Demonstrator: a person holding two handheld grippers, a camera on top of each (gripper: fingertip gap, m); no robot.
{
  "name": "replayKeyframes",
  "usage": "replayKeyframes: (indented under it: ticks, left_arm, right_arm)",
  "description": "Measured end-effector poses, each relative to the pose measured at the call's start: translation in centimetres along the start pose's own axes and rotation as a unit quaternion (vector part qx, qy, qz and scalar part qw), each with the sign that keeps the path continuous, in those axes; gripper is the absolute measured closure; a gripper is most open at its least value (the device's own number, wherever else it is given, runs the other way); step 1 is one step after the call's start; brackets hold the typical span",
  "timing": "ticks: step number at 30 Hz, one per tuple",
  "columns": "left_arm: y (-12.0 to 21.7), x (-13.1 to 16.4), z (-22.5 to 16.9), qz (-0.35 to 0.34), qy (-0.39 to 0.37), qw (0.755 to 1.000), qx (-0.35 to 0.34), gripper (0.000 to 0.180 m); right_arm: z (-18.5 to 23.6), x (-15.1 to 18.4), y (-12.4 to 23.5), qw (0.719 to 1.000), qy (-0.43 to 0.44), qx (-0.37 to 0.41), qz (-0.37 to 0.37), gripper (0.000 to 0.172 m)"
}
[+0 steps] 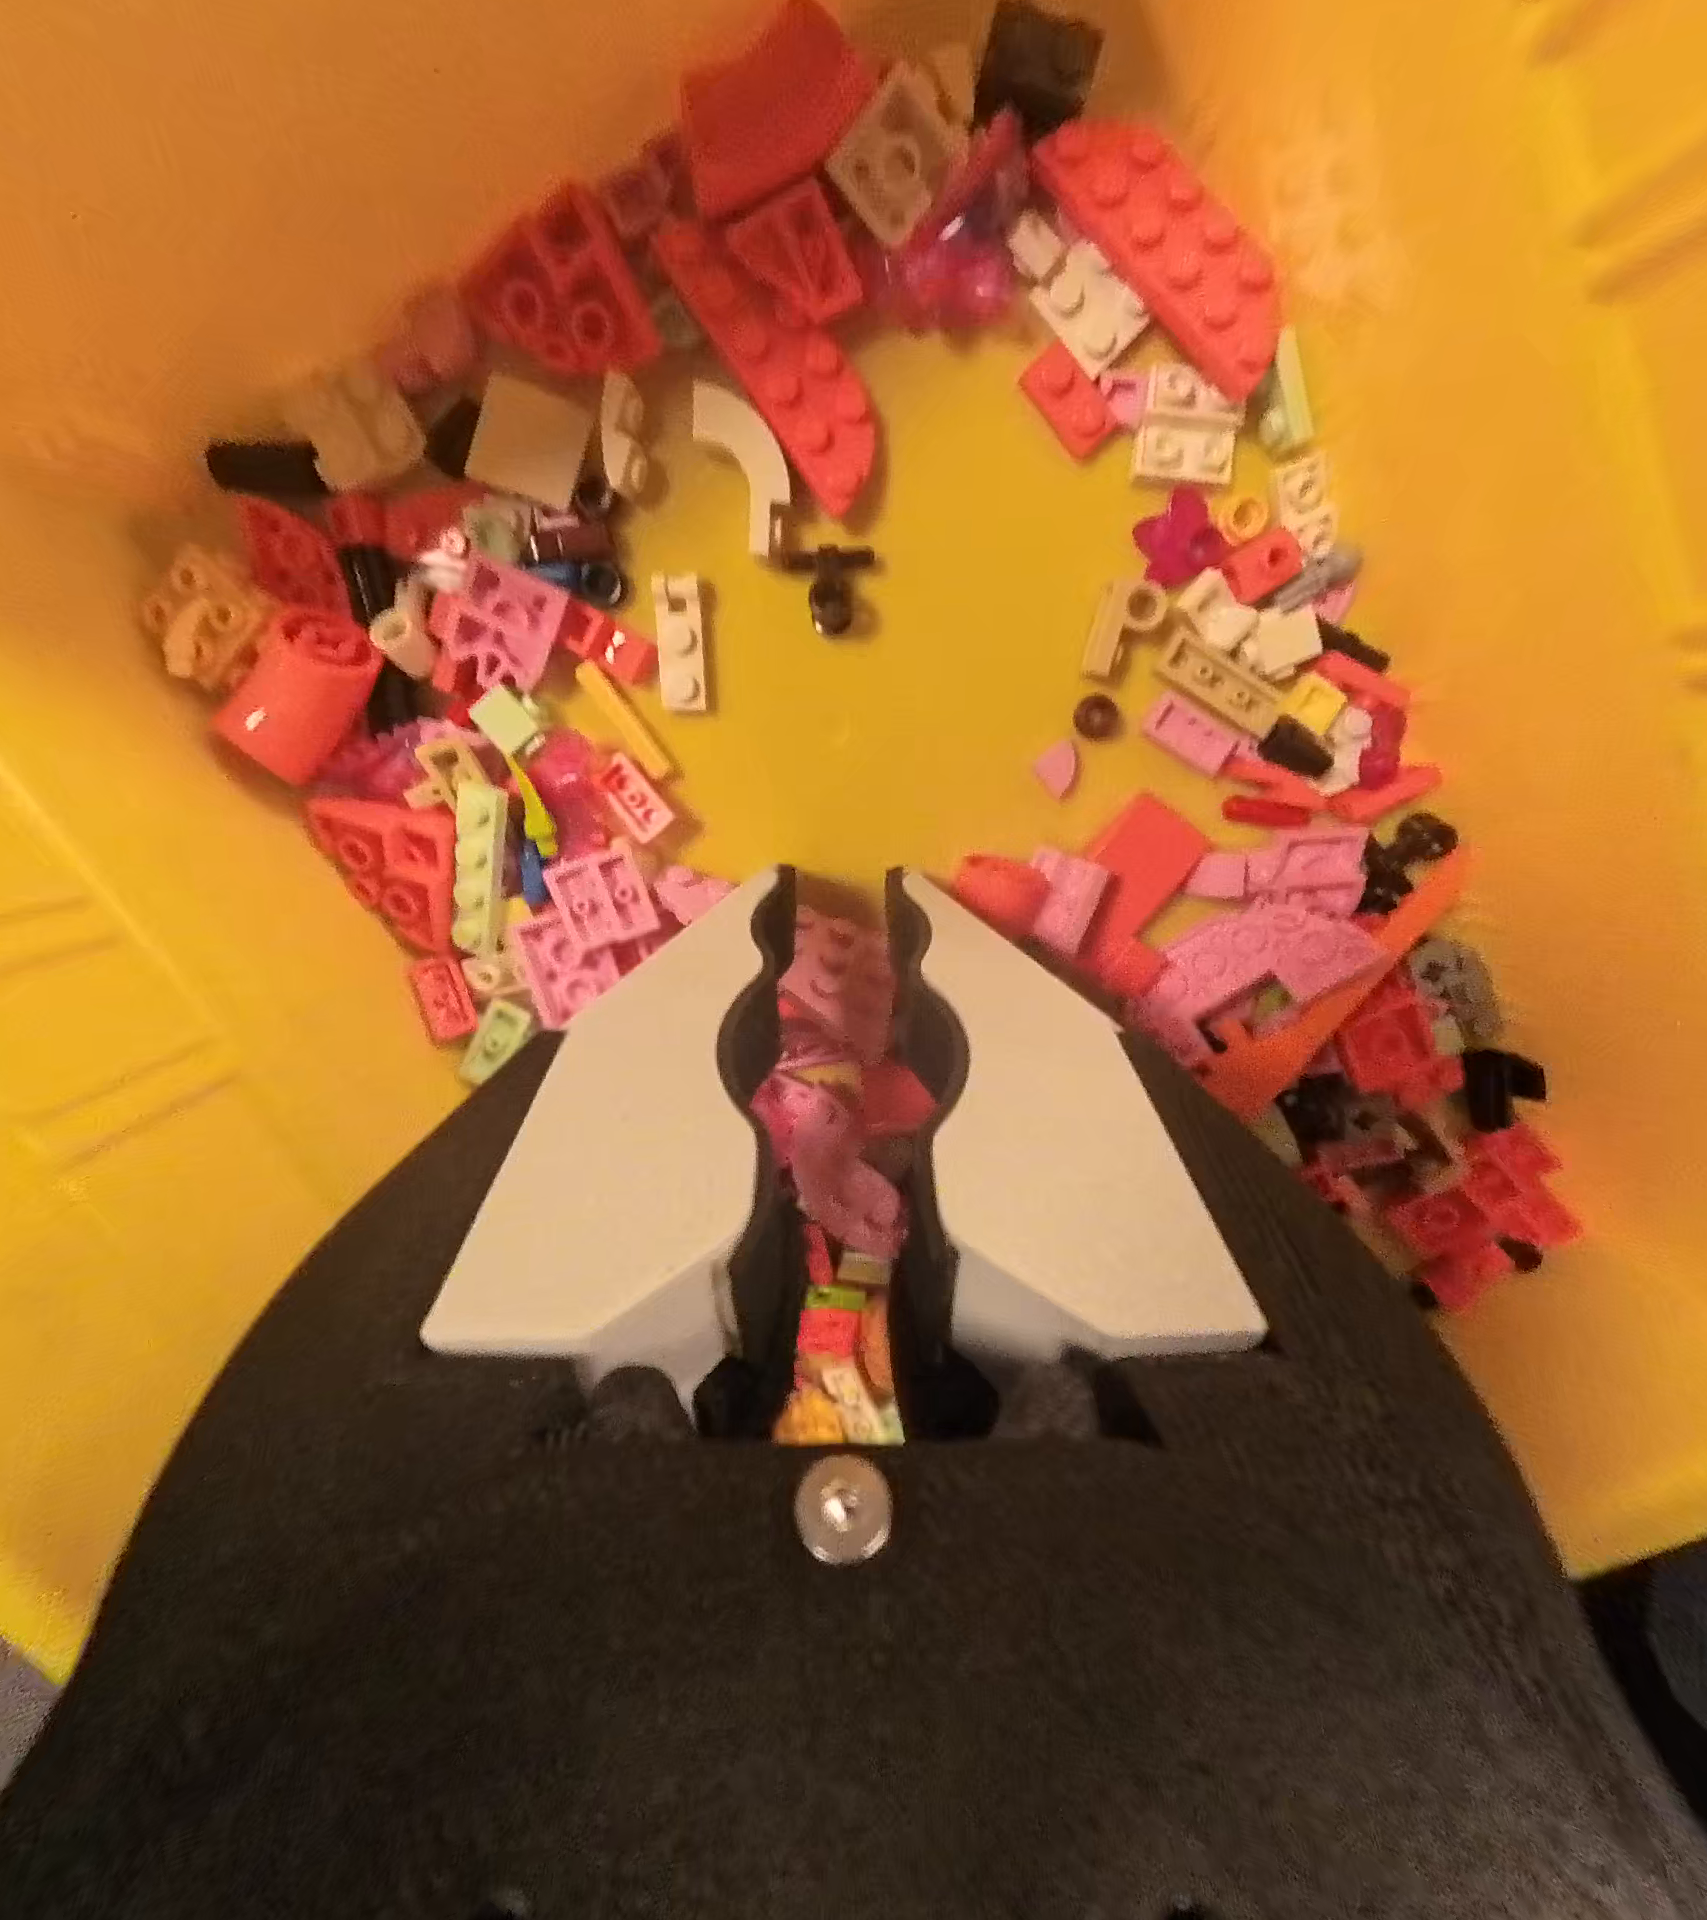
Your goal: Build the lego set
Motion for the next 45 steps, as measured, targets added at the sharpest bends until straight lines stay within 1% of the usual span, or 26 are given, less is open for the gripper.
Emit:
replayKeyframes:
  ticks: [2,3,4,7,9,12,14,17,18,24,25,29,32,34,36,39,42,45]
  left_arm:
    - [0.6,0.4,0.1,0.011,0.003,1.000,-0.004,0.163]
    - [1.0,0.5,0.2,0.011,0.004,1.000,-0.012,0.158]
    - [1.3,0.3,0.5,0.002,0.007,1.000,-0.026,0.148]
    - [2.7,-1.1,1.0,-0.066,0.010,0.996,-0.053,0.135]
    - [3.3,-2.4,1.3,-0.109,0.004,0.992,-0.064,0.135]
    - [2.9,-3.9,1.8,-0.128,-0.005,0.990,-0.063,0.140]
    - [1.9,-4.8,2.1,-0.131,0.000,0.991,-0.042,0.142]
    - [0.1,-6.0,2.0,-0.131,0.027,0.991,0.017,0.146]
    - [-0.5,-6.3,1.9,-0.129,0.030,0.991,0.027,0.146]
    - [-3.4,-7.9,1.3,-0.130,0.012,0.989,0.068,0.149]
    - [-3.7,-8.1,1.1,-0.127,0.011,0.989,0.080,0.154]
    - [-4.6,-8.3,0.9,-0.118,0.013,0.988,0.103,0.158]
    - [-4.4,-8.2,0.9,-0.106,-0.001,0.990,0.095,0.158]
    - [-4.2,-7.4,1.1,-0.072,-0.024,0.995,0.060,0.156]
    - [-4.0,-6.1,1.3,-0.020,-0.047,0.999,0.019,0.153]
    - [-3.1,-4.9,1.2,0.001,-0.031,0.999,0.010,0.155]
    - [-2.0,-4.4,1.7,-0.002,-0.010,1.000,-0.010,0.157]
    - [-1.2,-5.1,1.7,-0.046,0.004,0.999,-0.005,0.158]
  right_arm:
    - [0.0,0.0,0.0,1.000,0.000,-0.001,0.000,0.172]
    - [0.0,0.0,0.0,1.000,0.001,-0.001,0.000,0.172]
    - [0.0,0.0,0.0,1.000,0.001,-0.002,0.000,0.172]
    - [0.1,0.0,0.0,1.000,0.003,-0.003,0.001,0.172]
    - [0.1,0.0,0.0,1.000,0.004,-0.005,0.001,0.172]
    - [0.2,0.0,0.0,1.000,0.005,-0.006,0.002,0.172]
    - [0.2,0.0,0.0,1.000,0.006,-0.006,0.003,0.172]
    - [0.2,0.0,0.0,1.000,0.008,-0.005,0.004,0.172]
    - [0.2,0.0,-0.1,1.000,0.008,-0.005,0.005,0.172]
    - [0.3,0.0,-0.1,1.000,0.011,-0.007,0.007,0.172]
    - [0.3,0.0,-0.1,1.000,0.010,-0.008,0.006,0.172]
    - [0.3,0.0,-0.1,1.000,0.005,-0.010,0.000,0.172]
    - [0.3,0.0,-0.1,1.000,0.008,-0.012,0.002,0.172]
    - [0.4,0.0,-0.1,1.000,0.009,-0.013,0.002,0.172]
    - [0.3,0.0,-0.1,1.000,0.009,-0.011,0.003,0.172]
    - [0.3,0.0,-0.1,1.000,0.009,-0.011,0.003,0.172]
    - [0.4,0.0,-0.1,1.000,0.010,-0.012,0.004,0.172]
    - [0.4,0.0,-0.1,1.000,0.010,-0.011,0.004,0.172]
Point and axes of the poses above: each gripper's, where its closed fingertips meet, y back along the fingers, x out of its underside, z = x × y across the jaws, the point moved 9 cm from there along y, back along the fingers, and after that the axes turned 15 degrees about -z, right-handed, at the moved point
